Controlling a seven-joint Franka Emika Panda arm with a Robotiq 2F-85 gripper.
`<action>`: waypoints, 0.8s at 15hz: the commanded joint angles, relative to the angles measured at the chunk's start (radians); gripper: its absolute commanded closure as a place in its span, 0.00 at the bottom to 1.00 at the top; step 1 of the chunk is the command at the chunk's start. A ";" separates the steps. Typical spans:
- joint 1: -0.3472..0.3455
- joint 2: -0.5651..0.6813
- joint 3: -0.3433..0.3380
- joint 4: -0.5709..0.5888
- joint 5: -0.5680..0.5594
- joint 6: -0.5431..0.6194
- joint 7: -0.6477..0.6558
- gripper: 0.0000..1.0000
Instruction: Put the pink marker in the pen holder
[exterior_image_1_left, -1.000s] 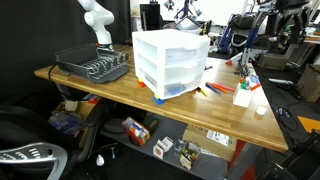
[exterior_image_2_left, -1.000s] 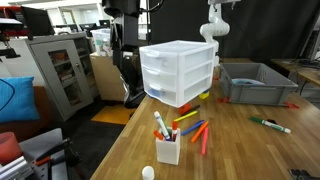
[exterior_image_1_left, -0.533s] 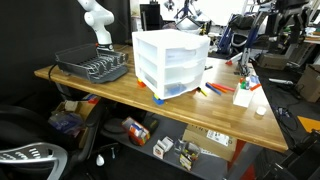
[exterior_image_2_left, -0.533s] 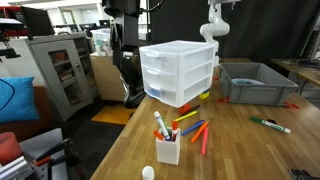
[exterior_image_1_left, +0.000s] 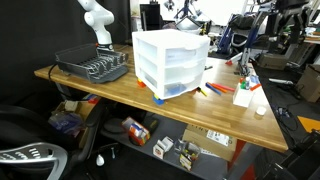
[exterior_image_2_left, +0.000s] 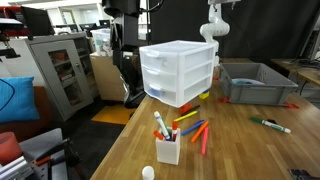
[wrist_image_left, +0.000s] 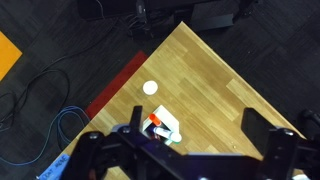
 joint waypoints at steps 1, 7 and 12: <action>0.004 0.000 -0.004 0.001 -0.001 -0.001 0.001 0.00; -0.010 0.042 -0.023 0.013 0.013 0.059 0.033 0.00; -0.013 0.164 -0.065 0.049 0.122 0.192 0.045 0.00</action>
